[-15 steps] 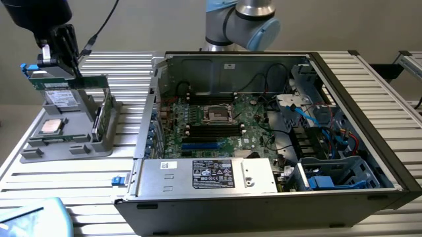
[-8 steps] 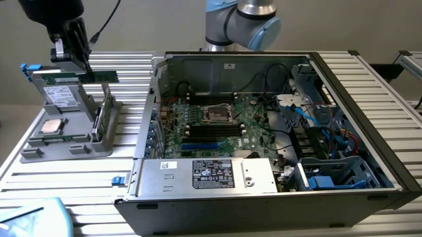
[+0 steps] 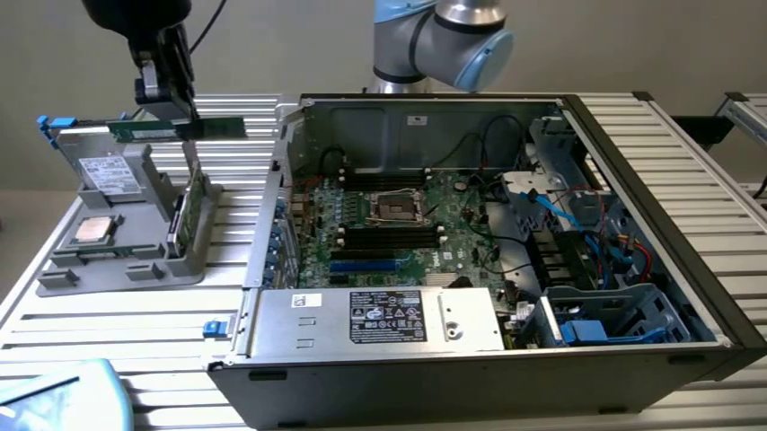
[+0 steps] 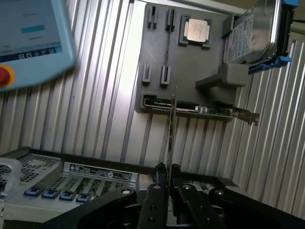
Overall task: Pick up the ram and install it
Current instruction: 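Pick up the ram and move it above insertion slot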
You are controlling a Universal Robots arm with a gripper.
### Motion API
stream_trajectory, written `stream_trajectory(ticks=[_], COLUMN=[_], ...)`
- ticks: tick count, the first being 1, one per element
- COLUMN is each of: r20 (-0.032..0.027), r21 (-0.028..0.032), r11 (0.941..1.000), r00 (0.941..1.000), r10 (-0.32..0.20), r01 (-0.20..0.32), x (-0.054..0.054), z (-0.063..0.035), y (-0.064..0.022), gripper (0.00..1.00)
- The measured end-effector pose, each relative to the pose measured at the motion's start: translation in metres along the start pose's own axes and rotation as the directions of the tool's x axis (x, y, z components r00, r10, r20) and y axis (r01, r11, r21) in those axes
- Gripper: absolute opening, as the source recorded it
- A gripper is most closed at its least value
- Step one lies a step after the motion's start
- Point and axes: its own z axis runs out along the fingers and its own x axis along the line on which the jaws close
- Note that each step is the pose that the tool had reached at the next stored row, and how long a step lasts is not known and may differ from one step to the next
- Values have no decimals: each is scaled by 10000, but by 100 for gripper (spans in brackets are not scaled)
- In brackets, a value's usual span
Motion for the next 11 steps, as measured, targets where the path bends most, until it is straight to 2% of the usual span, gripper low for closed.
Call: stream_trajectory(ticks=[5,9,11], r20=[179,287,322], r21=[32,51,57], r11=[10000,10000,10000], r00=[9998,9996,9995], r10=[-15,-29,-35], r01=[14,28,33], x=[39,71,89], z=[-41,-70,-83], y=[-213,-385,-474], gripper=[14,14,14])
